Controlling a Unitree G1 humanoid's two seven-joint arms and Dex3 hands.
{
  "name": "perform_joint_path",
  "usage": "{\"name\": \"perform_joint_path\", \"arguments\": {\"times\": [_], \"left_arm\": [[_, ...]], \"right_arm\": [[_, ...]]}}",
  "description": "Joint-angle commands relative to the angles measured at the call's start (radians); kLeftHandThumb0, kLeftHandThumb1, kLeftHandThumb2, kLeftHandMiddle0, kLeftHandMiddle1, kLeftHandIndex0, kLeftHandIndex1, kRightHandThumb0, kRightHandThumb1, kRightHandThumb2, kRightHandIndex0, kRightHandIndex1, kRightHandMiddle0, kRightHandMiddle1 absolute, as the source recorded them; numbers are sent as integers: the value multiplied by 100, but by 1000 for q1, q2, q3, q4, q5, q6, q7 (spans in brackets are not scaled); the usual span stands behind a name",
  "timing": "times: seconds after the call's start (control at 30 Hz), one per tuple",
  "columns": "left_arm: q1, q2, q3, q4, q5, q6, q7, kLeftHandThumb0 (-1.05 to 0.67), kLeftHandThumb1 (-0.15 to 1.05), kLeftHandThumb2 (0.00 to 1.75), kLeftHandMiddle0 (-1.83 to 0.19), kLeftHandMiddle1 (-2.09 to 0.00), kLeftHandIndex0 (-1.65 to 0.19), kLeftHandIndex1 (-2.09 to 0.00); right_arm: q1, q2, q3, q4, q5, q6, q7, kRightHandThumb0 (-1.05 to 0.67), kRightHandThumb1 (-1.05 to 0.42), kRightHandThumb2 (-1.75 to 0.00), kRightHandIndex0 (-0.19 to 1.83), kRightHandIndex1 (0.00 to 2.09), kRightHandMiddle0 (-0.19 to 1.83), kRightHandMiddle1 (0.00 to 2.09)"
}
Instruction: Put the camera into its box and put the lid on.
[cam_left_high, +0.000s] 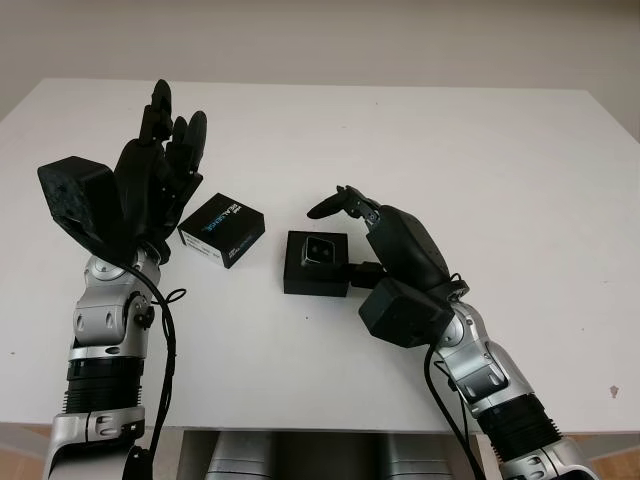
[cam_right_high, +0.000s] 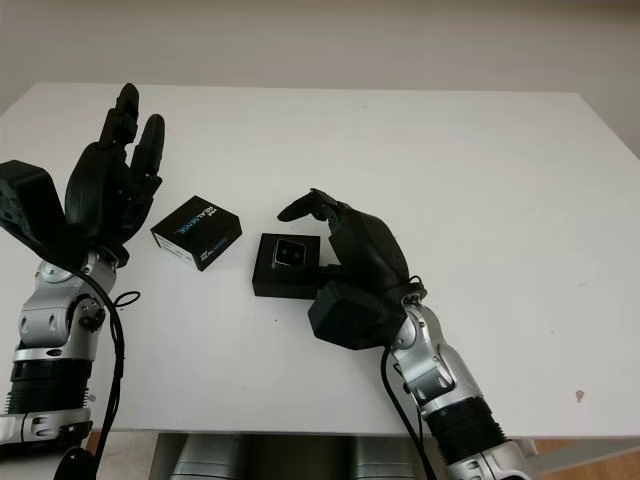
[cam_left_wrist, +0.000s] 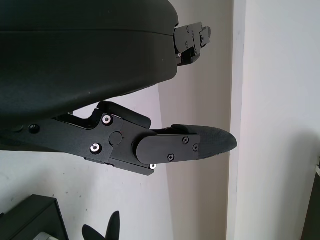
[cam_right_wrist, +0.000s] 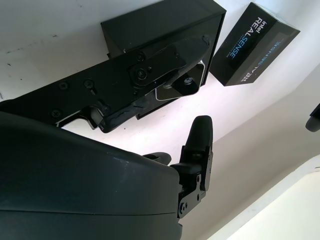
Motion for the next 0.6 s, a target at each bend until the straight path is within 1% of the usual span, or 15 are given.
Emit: {"name": "perform_joint_path", "arguments": {"times": [0.0, 0.3, 0.57], "left_arm": [[0, -1, 3, -15, -2, 3, 3, -62, 105, 42, 15, -6, 17, -5], [6, 1, 1, -18, 2, 1, 3, -62, 105, 42, 14, -6, 17, -6], [10, 7, 0, -17, 5, 0, -4, -62, 105, 43, 14, -5, 16, -6]], "right_arm": [[-6, -2, -2, -11, -1, 2, -5, -67, -88, -5, 31, 9, 27, 114], [-5, 5, 1, 20, -6, 12, -35, -57, -88, -5, 34, 10, 32, 117], [-10, 5, 9, 41, -22, 25, -47, -50, -90, -6, 35, 10, 36, 117]]}}
